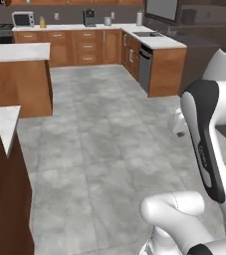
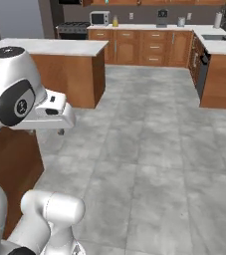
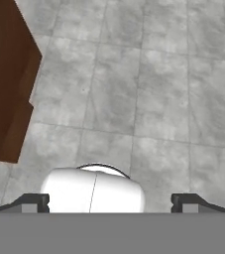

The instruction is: There is a tray on the dining counter. Grab the cup, mug, and pitcher and place them on the tray. The pitcher may be placed next to the tray if it cannot fit the tray.

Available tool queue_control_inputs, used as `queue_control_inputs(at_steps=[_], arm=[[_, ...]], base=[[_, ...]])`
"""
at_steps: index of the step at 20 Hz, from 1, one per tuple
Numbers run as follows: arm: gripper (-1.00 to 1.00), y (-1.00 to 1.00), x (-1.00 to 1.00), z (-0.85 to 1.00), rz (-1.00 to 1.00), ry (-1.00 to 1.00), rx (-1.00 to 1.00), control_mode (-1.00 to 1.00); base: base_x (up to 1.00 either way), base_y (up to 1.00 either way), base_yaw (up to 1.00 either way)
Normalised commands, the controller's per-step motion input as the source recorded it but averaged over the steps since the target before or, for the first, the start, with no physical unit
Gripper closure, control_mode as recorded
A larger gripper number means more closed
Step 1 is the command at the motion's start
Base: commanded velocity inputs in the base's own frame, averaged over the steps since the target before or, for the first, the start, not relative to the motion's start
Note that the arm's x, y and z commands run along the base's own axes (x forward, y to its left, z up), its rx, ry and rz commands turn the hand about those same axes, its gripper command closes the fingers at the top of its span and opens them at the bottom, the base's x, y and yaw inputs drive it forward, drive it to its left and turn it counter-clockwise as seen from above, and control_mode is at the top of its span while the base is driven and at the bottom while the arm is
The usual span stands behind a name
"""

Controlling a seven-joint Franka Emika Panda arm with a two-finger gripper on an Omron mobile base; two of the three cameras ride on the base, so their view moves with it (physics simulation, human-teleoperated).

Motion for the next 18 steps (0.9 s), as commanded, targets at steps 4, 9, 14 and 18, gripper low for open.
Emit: queue_control_inputs(at_steps=[4,9,14,18], arm=[[-1.0,0.0,0.0,0.0,0.0,0.0,0.0,1.0],[-1.0,0.0,0.0,0.0,0.0,0.0,0.0,1.0],[-1.0,0.0,0.0,0.0,0.0,0.0,0.0,1.0],[-1.0,0.0,0.0,0.0,0.0,0.0,0.0,1.0]], base=[[1.0,-1.0,0.2],[1.0,-0.93,0.02],[1.0,-0.31,0.0],[1.0,0.0,0.0]])
